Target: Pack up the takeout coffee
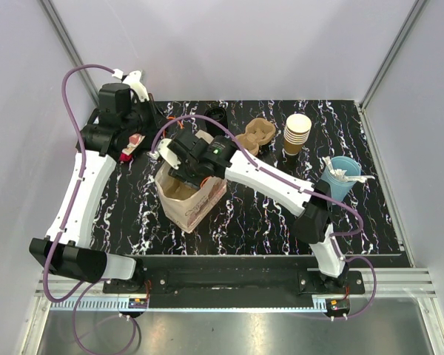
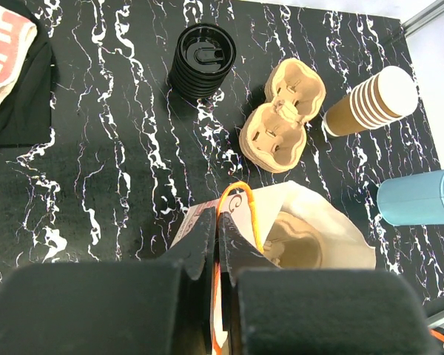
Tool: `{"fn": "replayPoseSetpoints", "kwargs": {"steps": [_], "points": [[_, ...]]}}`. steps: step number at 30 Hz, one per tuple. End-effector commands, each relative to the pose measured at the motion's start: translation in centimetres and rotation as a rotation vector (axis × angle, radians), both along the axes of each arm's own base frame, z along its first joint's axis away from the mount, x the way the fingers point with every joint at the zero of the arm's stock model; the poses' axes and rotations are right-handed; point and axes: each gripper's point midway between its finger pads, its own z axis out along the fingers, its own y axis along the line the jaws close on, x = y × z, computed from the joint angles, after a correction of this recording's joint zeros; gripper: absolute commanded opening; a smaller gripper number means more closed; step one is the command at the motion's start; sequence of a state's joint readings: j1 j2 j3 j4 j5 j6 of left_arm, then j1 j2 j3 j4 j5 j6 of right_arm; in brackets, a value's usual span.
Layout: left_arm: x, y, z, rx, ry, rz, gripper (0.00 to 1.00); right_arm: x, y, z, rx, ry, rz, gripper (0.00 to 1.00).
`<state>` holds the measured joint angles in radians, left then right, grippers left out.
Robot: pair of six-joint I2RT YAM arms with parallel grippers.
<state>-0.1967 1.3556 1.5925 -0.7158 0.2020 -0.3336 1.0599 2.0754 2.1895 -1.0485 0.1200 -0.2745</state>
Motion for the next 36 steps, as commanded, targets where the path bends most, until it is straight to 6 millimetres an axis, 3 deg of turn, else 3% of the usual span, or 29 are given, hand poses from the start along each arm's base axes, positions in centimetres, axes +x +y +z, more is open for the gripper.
{"fn": "replayPoseSetpoints", "kwargs": {"steps": [1,17,29,36], "points": [[0.0,0.4,2.3,-0.02,-0.081,0.013,0.0,-0.1,0.0,0.2,0.009,0.042,-0.004,0.48],[0.2,0.5,1.7,-0.014,-0.068,0.024,0.0,0.1,-0.4,-2.3,-0.05,0.122,-0.004,0.48],[1.0,4.5,0.4,0.082,-0.039,0.23,0.0,0.0,-0.3,-2.0,-0.04,0.123,0.002,0.48],[1.4,6.0,1.1,0.109,-0.055,0.305,0.0,-0.1,-0.3,-2.0,-0.042,0.123,0.005,0.48]]}}
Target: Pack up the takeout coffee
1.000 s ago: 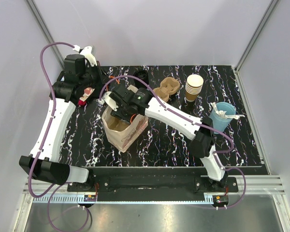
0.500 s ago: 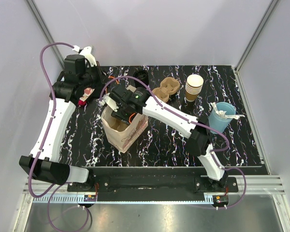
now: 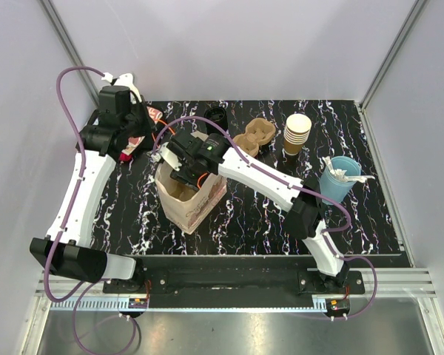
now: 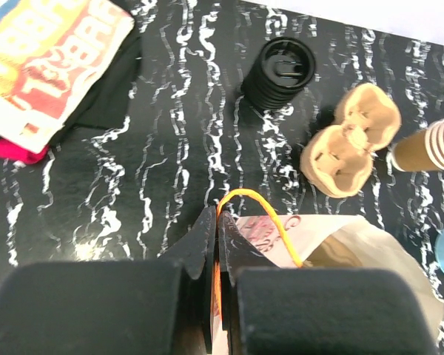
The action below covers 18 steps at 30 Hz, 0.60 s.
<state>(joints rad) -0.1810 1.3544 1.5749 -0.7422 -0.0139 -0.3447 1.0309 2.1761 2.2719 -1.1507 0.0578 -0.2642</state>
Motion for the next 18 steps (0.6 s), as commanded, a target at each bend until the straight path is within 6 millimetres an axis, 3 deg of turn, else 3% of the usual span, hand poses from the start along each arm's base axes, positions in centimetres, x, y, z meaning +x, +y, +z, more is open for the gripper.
{"fn": "replayPoseSetpoints", "kwargs": {"steps": [1,13,18], "points": [[0.5,1.9,2.9,0.021,-0.09,0.094,0.0,-0.1,0.0,1.0,0.027,0.013,0.003,0.48],[0.7,2.4,2.9,0.024,-0.092,0.112,0.0,-0.2,0.0,-0.2,0.01,0.026,0.005,0.5],[0.6,2.3,3.0,0.02,-0.093,0.105,0.0,-0.1,0.1,0.2,0.022,0.019,0.006,0.54]]}}
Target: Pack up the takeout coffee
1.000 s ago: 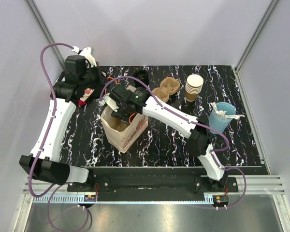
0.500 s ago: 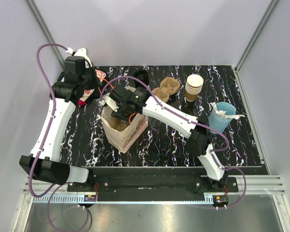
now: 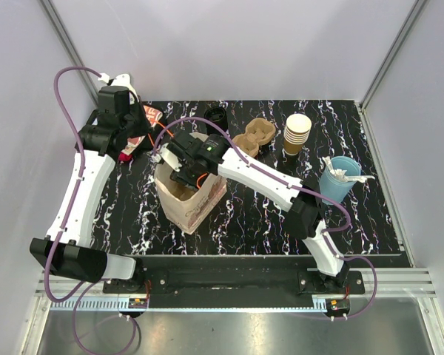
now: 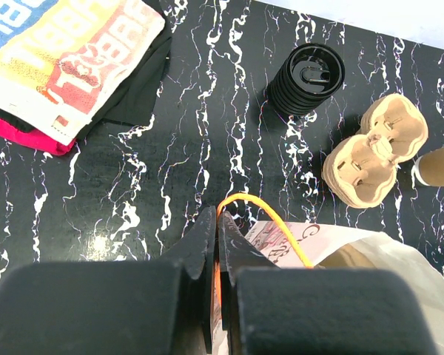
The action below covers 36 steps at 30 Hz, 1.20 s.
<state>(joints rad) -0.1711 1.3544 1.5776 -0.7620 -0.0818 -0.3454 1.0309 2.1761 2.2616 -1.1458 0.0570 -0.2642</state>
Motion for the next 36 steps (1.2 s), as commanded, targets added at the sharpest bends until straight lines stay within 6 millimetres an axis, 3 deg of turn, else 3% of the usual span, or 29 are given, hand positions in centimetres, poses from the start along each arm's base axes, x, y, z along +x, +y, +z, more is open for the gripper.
{"fn": "replayPoseSetpoints", "kwargs": {"steps": [1,13,36], "points": [[0.7,0.6,3.2,-0.013,-0.105,0.033,0.0,-0.1,0.0,0.6,0.025,0.014,0.004,0.55],[0.6,0.5,3.2,-0.02,-0.104,0.025,0.0,0.1,-0.1,2.0,0.048,-0.012,0.003,0.81],[0.4,0.2,3.3,-0.034,-0.108,0.009,0.0,0.9,-0.8,9.9,0.161,-0.153,-0.004,1.0]]}}
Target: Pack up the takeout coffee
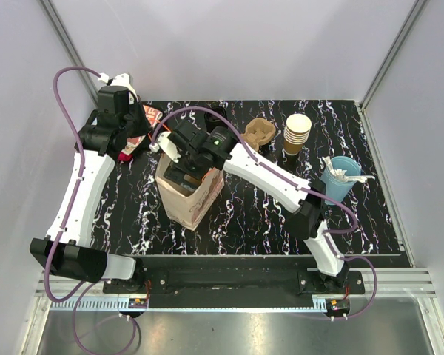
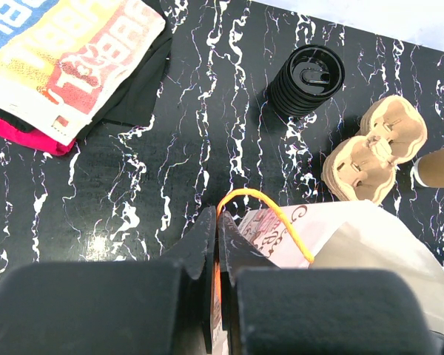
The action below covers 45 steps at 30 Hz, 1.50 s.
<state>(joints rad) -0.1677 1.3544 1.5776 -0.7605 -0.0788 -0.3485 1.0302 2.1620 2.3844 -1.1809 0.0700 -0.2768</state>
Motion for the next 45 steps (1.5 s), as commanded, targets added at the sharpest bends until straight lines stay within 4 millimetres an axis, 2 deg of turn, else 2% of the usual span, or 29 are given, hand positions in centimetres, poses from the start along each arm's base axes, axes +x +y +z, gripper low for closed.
{"fn": "replayPoseSetpoints", "kwargs": {"steps": [1,20,24,30,38,44,45], "points": [[0.4,0.1,3.3,-0.029,-0.107,0.004,0.0,0.2,-1.3,6.0,0.093,-0.091,-0.004,1.0],[0.6,0.1,3.3,-0.035,-0.106,0.002,0.0,-0.9,-2.3,13.1,0.234,-0.195,0.059,1.0],[0.6,-0.1,3.1,-0.038,-0.101,-0.003,0.0,-1.3,-3.1,15.9,0.279,-0.237,0.071,1.0],[0.5,-0.2,3.2,-0.04,-0.103,-0.007,0.0,-1.5,-4.6,18.4,0.299,-0.3,0.069,1.0],[0.4,-0.3,3.5,-0.044,-0.112,-0.016,0.0,-1.7,-6.3,19.9,0.29,-0.352,0.066,1.0],[0.3,-0.4,3.6,-0.048,-0.114,-0.025,0.0,-1.9,-7.8,19.8,0.232,-0.38,0.091,1.0],[0.3,-0.5,3.6,-0.049,-0.114,-0.026,0.0,-1.8,-8.2,19.2,0.209,-0.374,0.094,1.0]]}}
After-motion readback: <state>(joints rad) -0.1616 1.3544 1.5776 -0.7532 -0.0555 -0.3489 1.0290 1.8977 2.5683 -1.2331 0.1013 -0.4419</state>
